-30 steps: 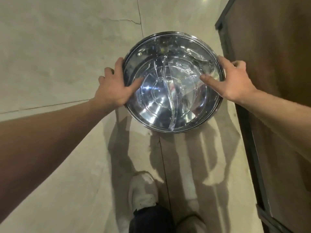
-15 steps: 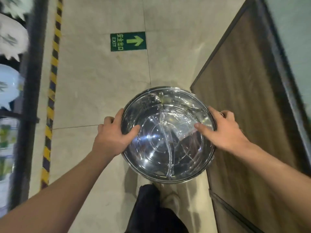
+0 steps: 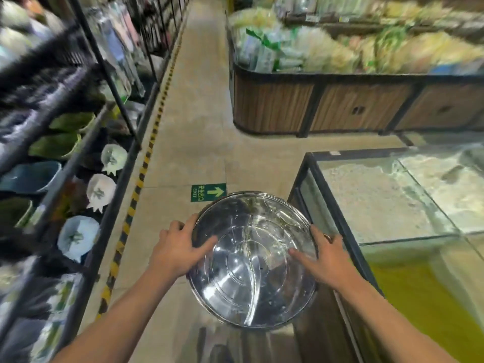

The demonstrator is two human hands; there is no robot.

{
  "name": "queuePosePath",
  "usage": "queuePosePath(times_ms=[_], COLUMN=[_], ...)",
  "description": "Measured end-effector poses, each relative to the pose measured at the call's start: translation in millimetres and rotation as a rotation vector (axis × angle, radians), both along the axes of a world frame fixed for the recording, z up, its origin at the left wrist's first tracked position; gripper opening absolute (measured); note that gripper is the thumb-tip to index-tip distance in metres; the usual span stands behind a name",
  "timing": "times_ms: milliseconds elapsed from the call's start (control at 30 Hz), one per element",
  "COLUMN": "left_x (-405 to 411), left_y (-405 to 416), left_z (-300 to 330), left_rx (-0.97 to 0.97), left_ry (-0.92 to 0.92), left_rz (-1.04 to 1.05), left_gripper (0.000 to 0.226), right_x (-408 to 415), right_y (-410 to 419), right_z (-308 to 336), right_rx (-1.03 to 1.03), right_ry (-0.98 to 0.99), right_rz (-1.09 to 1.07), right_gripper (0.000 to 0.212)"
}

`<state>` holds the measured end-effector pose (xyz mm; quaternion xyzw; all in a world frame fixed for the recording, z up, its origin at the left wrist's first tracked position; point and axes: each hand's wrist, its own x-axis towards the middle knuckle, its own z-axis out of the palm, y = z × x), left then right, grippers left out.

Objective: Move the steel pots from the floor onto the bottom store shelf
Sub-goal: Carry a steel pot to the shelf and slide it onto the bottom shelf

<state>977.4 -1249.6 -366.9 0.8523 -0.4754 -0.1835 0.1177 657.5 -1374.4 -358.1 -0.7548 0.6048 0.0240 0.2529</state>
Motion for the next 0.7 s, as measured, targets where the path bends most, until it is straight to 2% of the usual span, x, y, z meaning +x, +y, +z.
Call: queuePosePath(times_ms=[200,500,700], left_x=[-5,25,51], left_y=[19,43,68], left_z=[41,44,29], left_rx=[0.008,0.034,0.06], left_ry=[-0.026,-0.046,-0.001], left_rz=[0.0,-0.019,0.087], left_gripper=[0.094,0.095,0.098], right_x=[1,33,71], right_y=[30,57,46], right_z=[32,38,26], right_rx=[-0.031,-0.019,-0.022], right_ry=[0.071,0.084,0.077], right_rz=[0.043,0.025,0.137], right_gripper=[0.117,0.111,0.112])
